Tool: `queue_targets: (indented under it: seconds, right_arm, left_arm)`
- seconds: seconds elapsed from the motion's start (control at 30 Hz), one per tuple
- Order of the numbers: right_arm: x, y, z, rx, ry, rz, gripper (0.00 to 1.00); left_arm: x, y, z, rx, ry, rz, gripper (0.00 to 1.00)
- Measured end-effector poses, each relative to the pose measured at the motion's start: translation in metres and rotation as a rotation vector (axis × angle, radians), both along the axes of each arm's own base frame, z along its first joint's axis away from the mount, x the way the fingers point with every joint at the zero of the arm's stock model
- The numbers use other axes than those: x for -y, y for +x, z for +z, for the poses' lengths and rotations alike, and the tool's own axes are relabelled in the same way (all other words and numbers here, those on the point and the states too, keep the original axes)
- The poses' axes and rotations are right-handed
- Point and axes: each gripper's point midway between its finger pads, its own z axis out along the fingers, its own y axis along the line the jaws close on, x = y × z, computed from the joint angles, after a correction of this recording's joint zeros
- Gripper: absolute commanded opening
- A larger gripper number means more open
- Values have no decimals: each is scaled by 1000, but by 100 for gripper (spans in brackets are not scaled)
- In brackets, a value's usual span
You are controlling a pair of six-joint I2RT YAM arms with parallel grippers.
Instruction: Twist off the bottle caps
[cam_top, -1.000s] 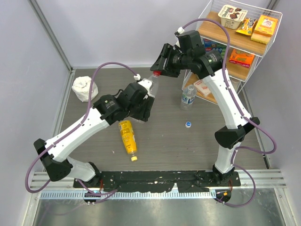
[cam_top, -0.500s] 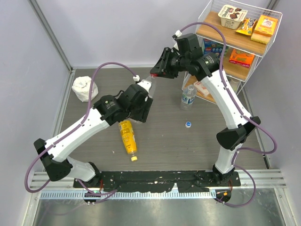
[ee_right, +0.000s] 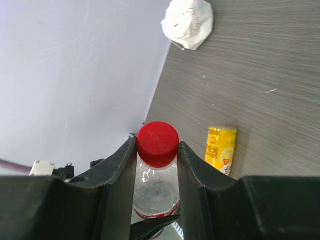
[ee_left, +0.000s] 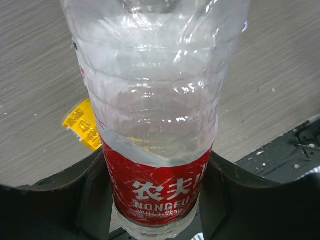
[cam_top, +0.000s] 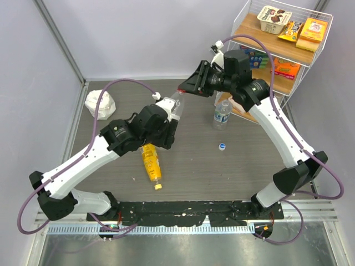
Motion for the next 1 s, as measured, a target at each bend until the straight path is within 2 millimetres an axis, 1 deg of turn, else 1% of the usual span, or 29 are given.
queue_targets:
  seconds: [0.17,0.33,0.37,0.43,0.5,0.63,0.77,0.83,0.87,1.0]
  right_arm:
    - [8,-9,10,40,105,70,2]
    - [17,-21,30,103,214,162,2]
    - [17,-25,35,116,244,191,2]
    - [24,-27,44,135,292,220,2]
    - [26,-32,54,161,343,263,2]
    - [29,-45,76,209,424,350,2]
    - [30,-59,94,259,466,417,2]
    - [31,-65,99,274,477,444,2]
    - [31,-67,101,276,481,454,4]
    - [33,-71,103,279,486,475,7]
  left_arm:
    - [11,-10,7,-14,-90,-43,27]
    - [32,-20,21,-45,-212,-101,24]
    - [37,-22,25,-56,-245,-112,24]
    - [46,-27,34,-72,-305,-136,25]
    - [55,-34,46,-86,-379,-166,25]
    - [65,-47,67,-112,-489,-217,25]
    - [73,-61,84,-131,-573,-283,25]
    - [77,-66,87,-141,-600,-310,25]
    - [78,-68,88,-147,-613,-320,25]
    - [83,-72,89,-160,-639,-344,25]
